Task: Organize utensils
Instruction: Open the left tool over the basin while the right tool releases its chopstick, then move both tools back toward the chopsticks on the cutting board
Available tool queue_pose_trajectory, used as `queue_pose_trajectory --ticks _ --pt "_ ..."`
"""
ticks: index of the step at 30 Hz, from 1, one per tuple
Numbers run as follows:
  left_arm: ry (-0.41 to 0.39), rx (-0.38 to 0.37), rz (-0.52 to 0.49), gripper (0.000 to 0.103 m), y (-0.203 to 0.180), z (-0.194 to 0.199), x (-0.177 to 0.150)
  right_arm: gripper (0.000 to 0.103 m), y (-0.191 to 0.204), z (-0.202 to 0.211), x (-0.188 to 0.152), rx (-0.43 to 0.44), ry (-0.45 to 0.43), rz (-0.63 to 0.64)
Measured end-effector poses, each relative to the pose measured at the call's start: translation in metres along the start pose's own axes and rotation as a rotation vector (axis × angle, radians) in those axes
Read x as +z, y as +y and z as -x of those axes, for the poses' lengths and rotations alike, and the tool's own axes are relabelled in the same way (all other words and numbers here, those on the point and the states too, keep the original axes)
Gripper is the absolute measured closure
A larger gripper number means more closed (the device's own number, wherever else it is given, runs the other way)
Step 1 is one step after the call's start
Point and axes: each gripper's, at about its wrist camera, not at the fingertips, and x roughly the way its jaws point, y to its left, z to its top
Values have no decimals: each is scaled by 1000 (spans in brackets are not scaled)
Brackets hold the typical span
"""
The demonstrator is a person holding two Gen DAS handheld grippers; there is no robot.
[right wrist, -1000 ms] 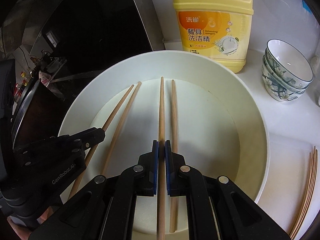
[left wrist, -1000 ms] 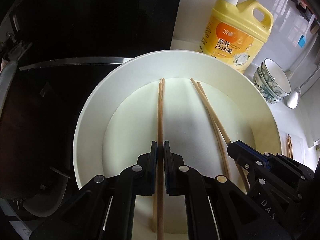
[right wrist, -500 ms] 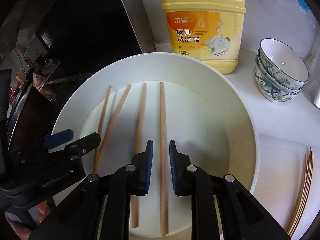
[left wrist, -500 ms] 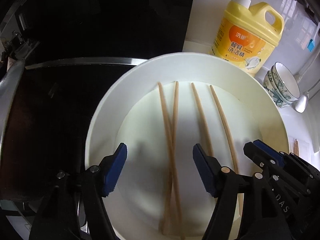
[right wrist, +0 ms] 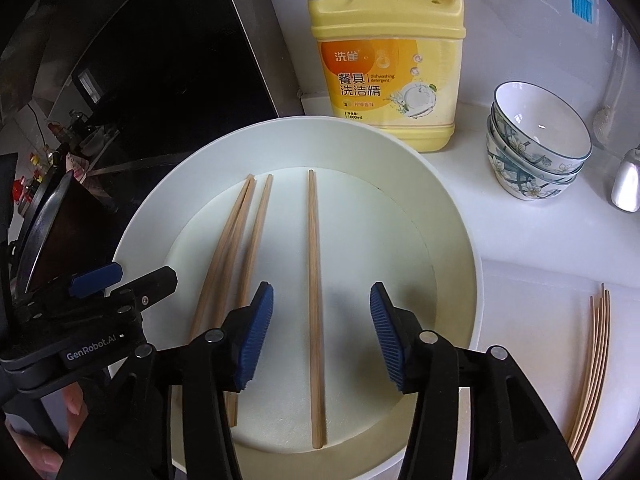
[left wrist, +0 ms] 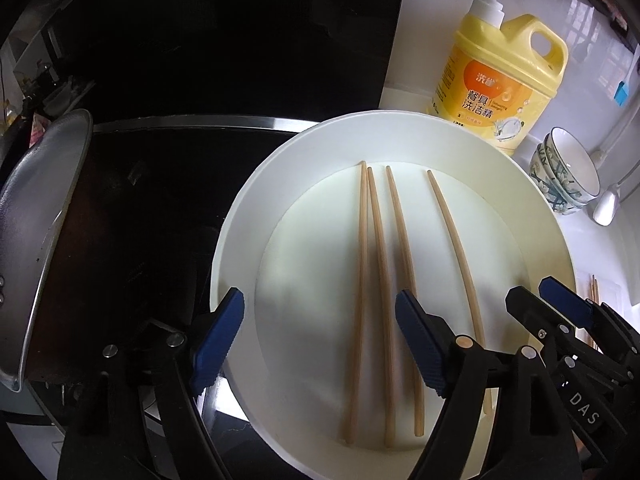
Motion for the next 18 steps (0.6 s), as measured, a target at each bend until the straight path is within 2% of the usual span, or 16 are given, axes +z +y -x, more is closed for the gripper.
queue_pose_trajectory --ticks 10,18 --pt "-45 4 16 19 12 23 -6 45 10 18 -7 -28 -14 -3" --pt "-69 20 -7 17 15 39 -10 34 11 36 -16 -59 -35 -25"
